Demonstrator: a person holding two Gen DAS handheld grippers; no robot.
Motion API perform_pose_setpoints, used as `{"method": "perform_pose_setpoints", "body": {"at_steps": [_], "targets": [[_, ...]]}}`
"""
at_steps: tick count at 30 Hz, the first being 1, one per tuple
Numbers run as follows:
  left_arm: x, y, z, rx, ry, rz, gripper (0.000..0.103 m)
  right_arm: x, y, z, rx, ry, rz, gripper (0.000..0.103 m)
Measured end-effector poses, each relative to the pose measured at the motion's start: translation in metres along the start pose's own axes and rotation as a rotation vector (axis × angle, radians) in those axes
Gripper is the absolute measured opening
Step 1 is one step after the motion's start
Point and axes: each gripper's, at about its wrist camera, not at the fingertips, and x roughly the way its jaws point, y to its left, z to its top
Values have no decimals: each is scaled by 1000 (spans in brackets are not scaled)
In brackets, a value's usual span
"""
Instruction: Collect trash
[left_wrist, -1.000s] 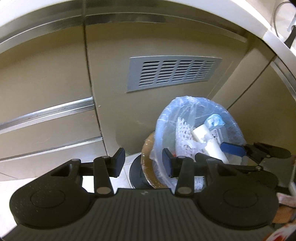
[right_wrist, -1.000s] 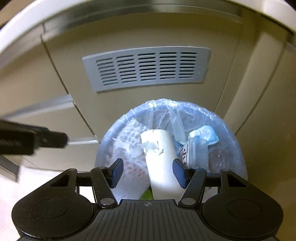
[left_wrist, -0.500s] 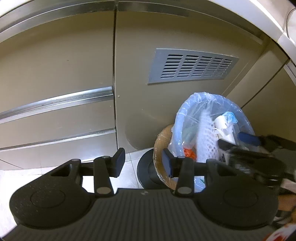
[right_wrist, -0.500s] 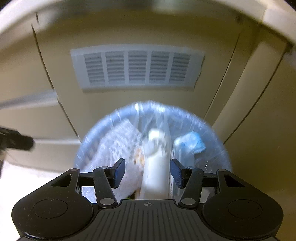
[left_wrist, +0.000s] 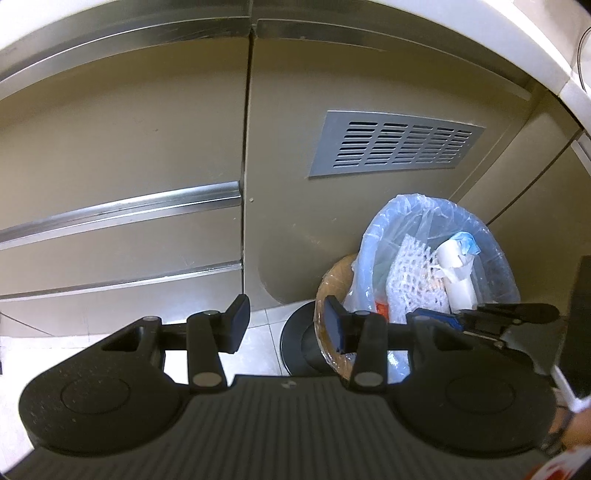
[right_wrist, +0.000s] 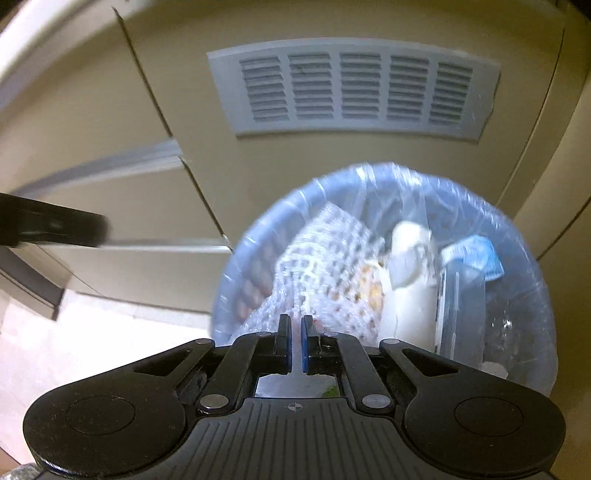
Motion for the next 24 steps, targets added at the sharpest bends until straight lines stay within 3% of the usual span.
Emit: {"method": "perform_pose_setpoints", "body": {"at_steps": [5,13,14,15,17,24], "targets": [[-7,-1,-4,0,-4,7,39,-1,-6,3,32,-5,-10,5],[-43,-11,-4,19,-26,-20,40,-74,-19,-7,215,-71,107,10],[-50,-13,-3,28,-26,-28,40,-85,-19,-9,229,-67,112,19],[-56,-16,-1,41,-24,-39,40,-96,-17,-11,242,-64,114,39],[-71,-22,3,86,-27,-65,40,-121,-16,-16,286,-78,114,62],[-126,-50,17,246,-49,-141,45,-202,-5,-24,447,-159,63,65]]}}
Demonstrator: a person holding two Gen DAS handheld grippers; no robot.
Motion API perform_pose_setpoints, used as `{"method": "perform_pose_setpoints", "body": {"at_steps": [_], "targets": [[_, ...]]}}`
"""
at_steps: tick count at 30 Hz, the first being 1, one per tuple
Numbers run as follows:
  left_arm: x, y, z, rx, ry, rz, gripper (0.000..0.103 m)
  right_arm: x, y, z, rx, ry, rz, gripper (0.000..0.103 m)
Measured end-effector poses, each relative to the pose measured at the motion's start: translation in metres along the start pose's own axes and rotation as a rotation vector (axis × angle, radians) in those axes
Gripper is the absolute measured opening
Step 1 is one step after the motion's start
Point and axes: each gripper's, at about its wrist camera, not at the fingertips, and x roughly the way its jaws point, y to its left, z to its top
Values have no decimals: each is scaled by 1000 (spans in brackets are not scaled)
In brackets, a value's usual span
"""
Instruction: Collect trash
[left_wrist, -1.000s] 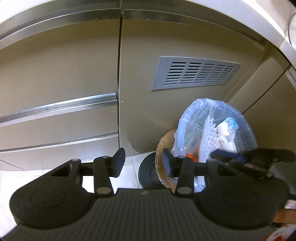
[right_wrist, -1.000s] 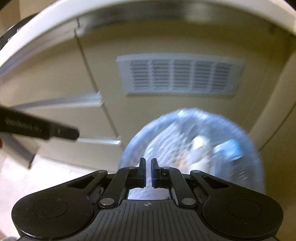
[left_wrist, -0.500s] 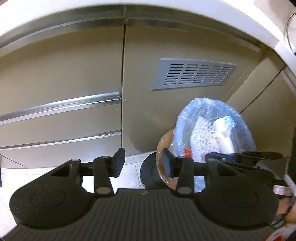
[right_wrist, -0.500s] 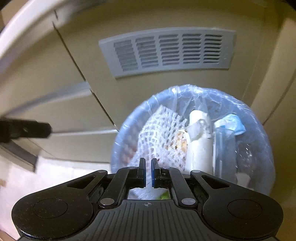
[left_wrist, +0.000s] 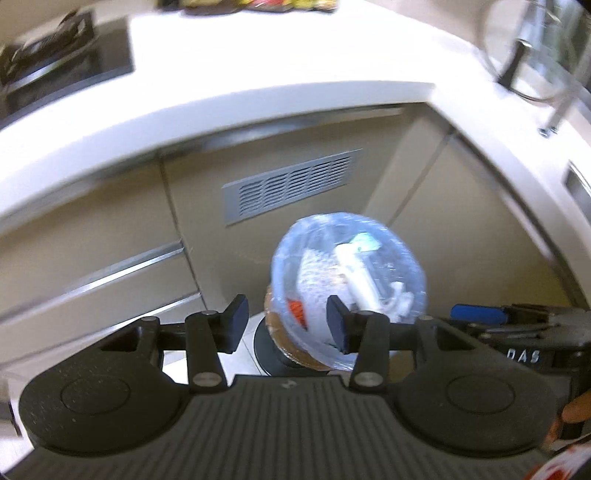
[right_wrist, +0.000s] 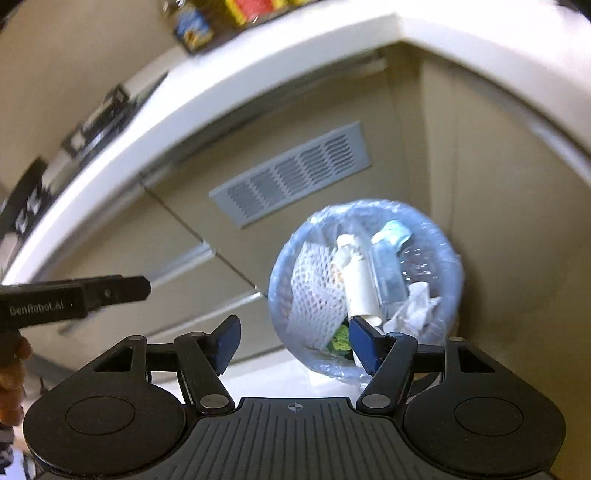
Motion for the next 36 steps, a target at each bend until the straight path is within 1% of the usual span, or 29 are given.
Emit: {"method": "perform_pose_setpoints", "body": {"at_steps": [3,5,9,14,20,22,25,28,36], "targets": [[-24,-7,4,73,-21,-29,53,-32,18,-2,39,-72,-47,65],[-41,-8,5,112,-33,-53,54,-49,30,-7,51,-110,-84,65],[-71,-5,-2,156,-58,-78,58,-76,56,-22,76,-135,-140,65],[-100,2,-21,201,-67,-120,60,-98,92,-46,105,-134,-218,66],[-125,10,-45,232,-57,-165,60,-118,122,-67,128,-143,-242,66],[-133,13,-49,239,-67,-179,61,-125,129,-70,129,-156,-244,66],[-141,12,-52,249,-88,-183,65,-132,138,-74,121,-172,-251,66],[-148,11,-54,256,-104,-190,65,-137,146,-76,107,-181,-266,66],[-153,10,-55,267,-111,-204,65,-148,154,-81,108,-208,-291,66]]}}
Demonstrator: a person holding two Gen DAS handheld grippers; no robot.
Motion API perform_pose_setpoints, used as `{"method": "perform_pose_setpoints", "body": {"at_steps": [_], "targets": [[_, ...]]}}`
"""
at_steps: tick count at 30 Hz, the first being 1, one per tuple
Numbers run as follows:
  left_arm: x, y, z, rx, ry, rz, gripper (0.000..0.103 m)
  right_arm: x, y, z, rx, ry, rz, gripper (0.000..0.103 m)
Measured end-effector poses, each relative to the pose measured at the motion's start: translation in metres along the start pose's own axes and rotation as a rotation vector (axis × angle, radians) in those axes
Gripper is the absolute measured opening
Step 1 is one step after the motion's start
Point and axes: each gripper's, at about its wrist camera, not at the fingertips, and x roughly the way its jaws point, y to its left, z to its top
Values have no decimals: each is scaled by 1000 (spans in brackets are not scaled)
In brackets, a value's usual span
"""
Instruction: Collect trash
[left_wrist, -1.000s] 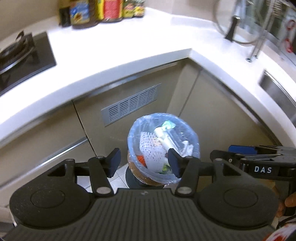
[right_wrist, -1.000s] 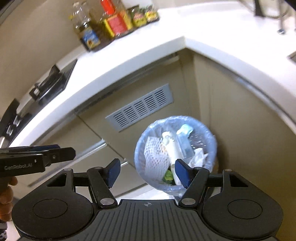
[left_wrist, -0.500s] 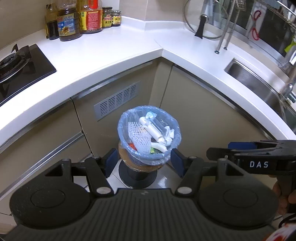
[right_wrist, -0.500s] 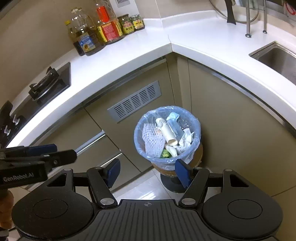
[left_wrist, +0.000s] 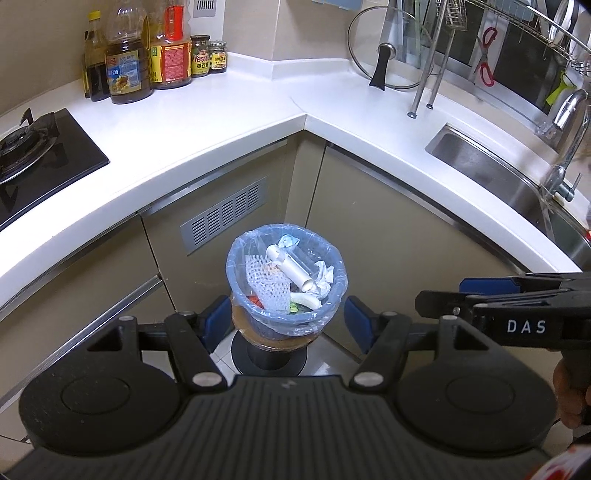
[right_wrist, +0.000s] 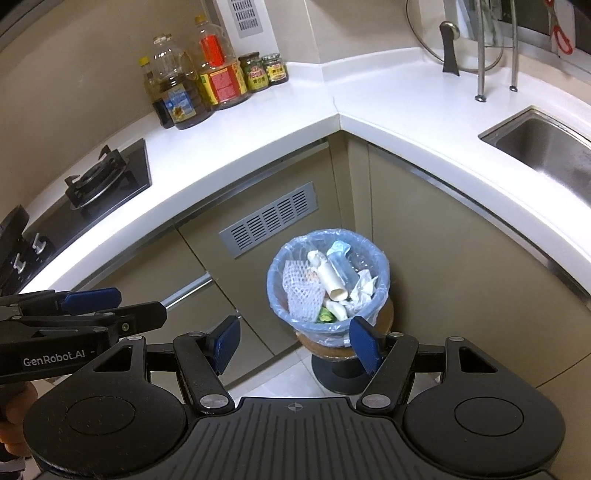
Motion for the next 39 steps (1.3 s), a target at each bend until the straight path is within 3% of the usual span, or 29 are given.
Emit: {"method": "perform_pose_setpoints", "body": {"at_steps": [39], "targets": [[-2,-1,6,32,-9,-4,65,-4,-6,4,8,-17,9,66]]}}
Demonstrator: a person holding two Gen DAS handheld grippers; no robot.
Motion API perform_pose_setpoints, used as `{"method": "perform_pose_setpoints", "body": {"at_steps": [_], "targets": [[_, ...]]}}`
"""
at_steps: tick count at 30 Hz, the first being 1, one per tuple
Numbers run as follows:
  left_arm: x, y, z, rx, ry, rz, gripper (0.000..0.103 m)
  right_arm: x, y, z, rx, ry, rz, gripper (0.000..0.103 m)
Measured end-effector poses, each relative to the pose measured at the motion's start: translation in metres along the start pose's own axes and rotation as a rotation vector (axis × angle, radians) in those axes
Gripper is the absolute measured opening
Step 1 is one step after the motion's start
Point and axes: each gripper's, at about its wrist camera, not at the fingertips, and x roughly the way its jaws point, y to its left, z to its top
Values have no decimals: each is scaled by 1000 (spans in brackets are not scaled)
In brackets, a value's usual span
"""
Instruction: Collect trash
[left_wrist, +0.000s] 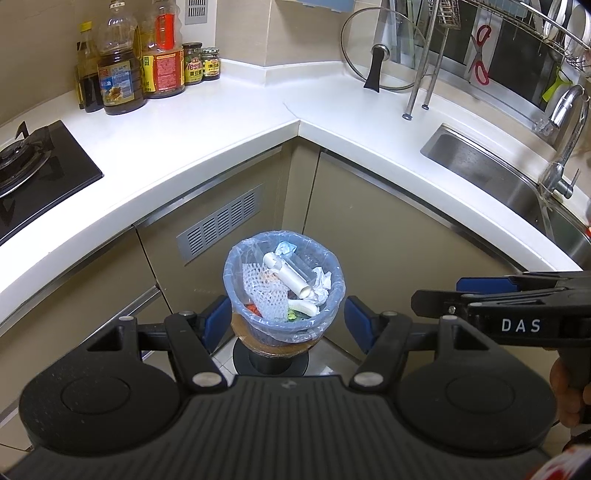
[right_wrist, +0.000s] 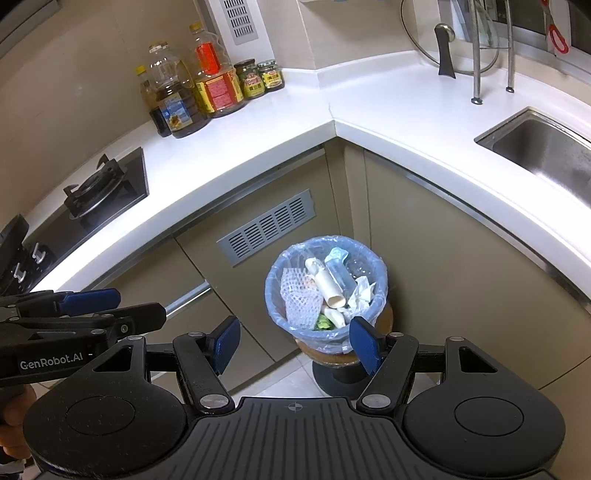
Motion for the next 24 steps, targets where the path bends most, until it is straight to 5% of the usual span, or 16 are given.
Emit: {"method": "perform_pose_setpoints", "body": {"at_steps": [24], "targets": [[5,-7,2,13,1,-4,65,-1,-6,1,2,3,1,66]]}}
